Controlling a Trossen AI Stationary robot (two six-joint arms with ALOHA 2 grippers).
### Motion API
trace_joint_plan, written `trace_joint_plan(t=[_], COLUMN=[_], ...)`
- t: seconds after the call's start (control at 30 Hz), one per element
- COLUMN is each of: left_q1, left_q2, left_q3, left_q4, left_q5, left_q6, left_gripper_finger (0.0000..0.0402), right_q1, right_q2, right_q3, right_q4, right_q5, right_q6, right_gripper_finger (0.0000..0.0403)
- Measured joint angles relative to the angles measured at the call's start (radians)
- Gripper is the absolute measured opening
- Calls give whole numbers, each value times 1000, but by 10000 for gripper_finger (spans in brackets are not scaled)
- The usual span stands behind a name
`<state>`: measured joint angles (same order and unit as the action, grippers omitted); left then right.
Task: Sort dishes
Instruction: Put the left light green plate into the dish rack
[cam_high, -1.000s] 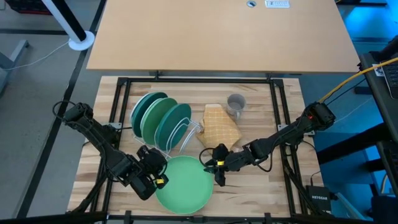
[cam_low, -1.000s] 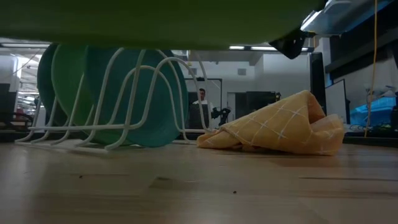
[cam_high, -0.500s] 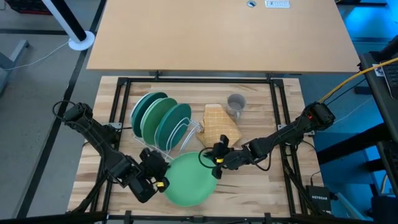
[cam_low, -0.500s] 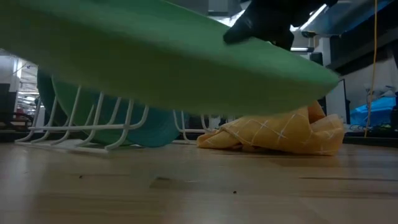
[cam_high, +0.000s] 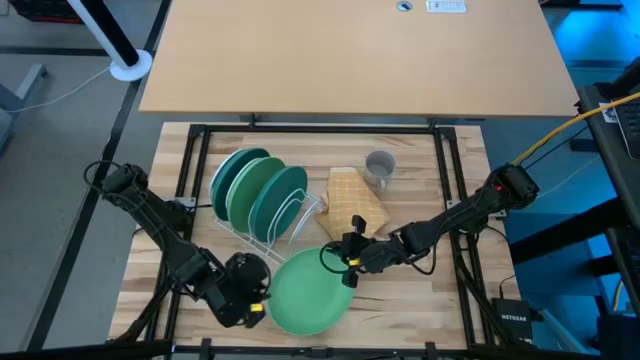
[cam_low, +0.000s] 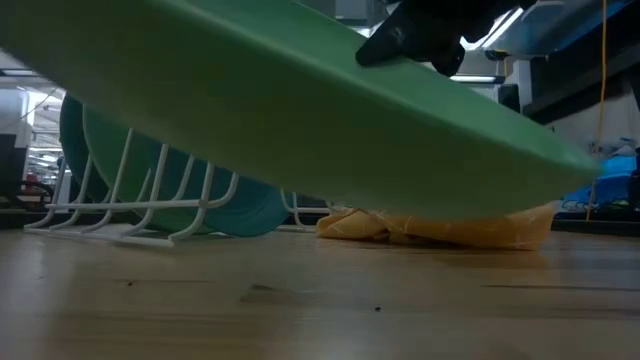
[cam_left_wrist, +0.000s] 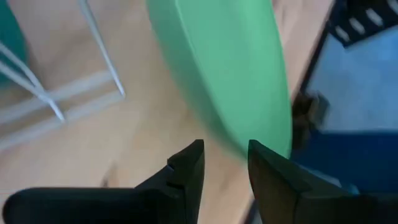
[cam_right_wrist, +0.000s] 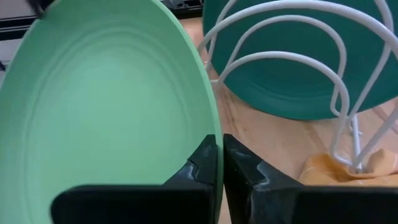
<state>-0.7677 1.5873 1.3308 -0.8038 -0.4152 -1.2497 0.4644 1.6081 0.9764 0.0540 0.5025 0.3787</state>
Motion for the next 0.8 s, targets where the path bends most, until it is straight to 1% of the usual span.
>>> trace_joint_plan(t=[0.23, 0.33, 0.47, 0.63, 0.7, 0.8], left_q1=[-25, -50, -97, -170, -198, -237], left_q2=[-35, -43, -48, -48, -48, -48], left_q3=[0, 0, 0, 0, 0, 0], left_q4=[-17, -42, -88, -150, -168, -181], left_q5=[81, 130, 152, 145, 140, 101], left_q6=[-30, -35, -83, -237, -299, -372], left_gripper_finger=[113, 113, 113, 113, 113, 113], right_q1=[1, 0, 1, 17, 23, 35], right_q2=[0, 0, 0, 0, 0, 0], right_q3=[1, 1, 1, 14, 47, 112], right_q4=[-2, 3, 64, 182, 184, 188], right_q5=[2, 8, 23, 19, 52, 121], right_q6=[-29, -72, -205, -402, -476, -604], right_gripper_finger=[10, 11, 10, 11, 11, 9])
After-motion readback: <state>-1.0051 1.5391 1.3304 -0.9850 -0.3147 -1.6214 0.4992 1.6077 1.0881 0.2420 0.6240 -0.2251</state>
